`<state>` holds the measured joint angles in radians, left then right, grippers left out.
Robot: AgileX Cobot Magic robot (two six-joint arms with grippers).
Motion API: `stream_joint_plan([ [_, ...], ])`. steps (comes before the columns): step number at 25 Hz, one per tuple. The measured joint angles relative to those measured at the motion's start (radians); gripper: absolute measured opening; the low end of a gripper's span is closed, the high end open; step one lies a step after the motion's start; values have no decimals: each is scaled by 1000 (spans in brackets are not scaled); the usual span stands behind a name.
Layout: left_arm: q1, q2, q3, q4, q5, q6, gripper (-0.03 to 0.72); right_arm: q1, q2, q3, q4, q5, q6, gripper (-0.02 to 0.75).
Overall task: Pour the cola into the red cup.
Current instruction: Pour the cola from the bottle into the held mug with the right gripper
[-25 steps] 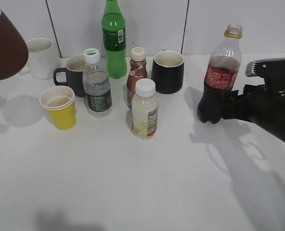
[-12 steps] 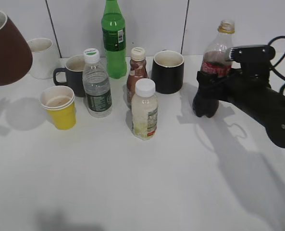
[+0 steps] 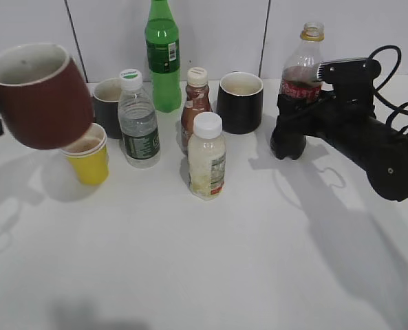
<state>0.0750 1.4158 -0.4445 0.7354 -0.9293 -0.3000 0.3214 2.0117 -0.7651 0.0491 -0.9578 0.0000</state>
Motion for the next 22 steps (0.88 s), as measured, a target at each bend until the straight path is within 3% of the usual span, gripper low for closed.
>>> stream_joint_plan([
  [7,-209,-26,-19,-55,222,0,51,17,-184,10,-103,249,-202,490],
  [14,-444,-28,-162,-128,513,0,51,98,-373,-15,-107,462,-578,490],
  [22,-535,34,-284,-147,627,-1,51,189,-387,-68,-3,491,-1055,490],
])
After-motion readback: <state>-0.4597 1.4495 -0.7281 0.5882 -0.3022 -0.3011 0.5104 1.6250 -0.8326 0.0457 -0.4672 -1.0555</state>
